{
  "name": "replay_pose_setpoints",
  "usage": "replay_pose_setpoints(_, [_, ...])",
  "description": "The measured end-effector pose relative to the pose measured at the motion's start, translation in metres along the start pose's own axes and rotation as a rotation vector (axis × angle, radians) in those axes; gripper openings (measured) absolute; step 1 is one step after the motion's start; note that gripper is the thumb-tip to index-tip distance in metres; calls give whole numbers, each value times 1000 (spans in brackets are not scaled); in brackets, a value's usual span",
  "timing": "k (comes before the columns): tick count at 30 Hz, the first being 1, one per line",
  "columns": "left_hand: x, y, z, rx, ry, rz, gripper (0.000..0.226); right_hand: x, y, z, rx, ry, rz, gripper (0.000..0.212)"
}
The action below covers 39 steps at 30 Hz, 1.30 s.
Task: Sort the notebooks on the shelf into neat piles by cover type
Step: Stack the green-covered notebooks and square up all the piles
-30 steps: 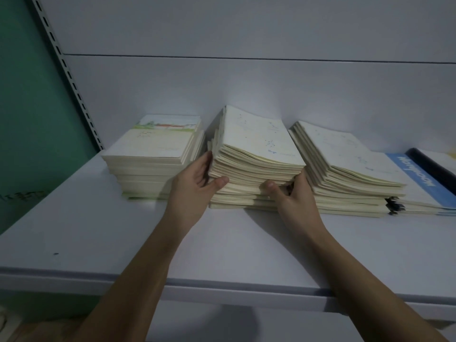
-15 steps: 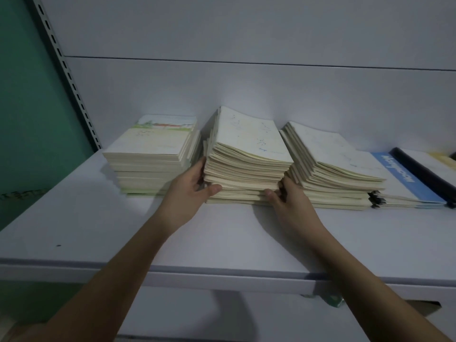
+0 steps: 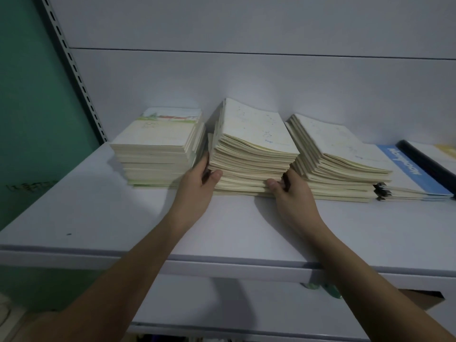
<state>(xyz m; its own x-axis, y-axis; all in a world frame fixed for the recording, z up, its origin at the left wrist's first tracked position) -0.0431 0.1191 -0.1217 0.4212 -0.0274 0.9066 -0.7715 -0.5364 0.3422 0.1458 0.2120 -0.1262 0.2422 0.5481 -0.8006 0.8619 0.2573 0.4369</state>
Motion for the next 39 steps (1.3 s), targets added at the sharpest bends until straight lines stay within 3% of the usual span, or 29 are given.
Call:
replay_pose_setpoints(7, [2,1,7,-40,57,125,36,-2,2,2,-7,-17,-38,17])
replay_pose_setpoints(15, [0,0,7,-70,64,149,53,0,2,2,-25,-15,-35,43])
replay_pose_setpoints(20, [1,1,-4,-95,100,149,56,11,0,-7,-22,-2,42,18])
replay_pose_setpoints(23, [6,-2,-5,-27,93,137,53,9,-5,-10,-11,12,23,4])
replay_pose_setpoints(27, [6,0,3,47,65,122,52,2,-3,-4,-6,16,-10,23])
replay_pose_setpoints(36, [4,1,0,-33,93,158,67,9,-1,-4,-83,58,116,8])
replay_pose_setpoints(39, [8,3,-9,-54,98,80,62,13,-3,-11,-104,68,169,8])
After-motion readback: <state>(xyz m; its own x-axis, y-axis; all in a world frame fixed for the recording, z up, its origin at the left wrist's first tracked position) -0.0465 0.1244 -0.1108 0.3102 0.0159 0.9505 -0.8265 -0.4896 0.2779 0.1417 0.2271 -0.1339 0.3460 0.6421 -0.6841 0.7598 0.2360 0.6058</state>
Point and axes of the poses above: each hand's wrist, its own z-axis away from the middle knuckle, its own y-axis out of the back of the hand, x = y × z, the point moved 3 cm from there along -z, towards the middle knuckle, and after that the axes turned 7 degrees about y, right-handed, at the moved point
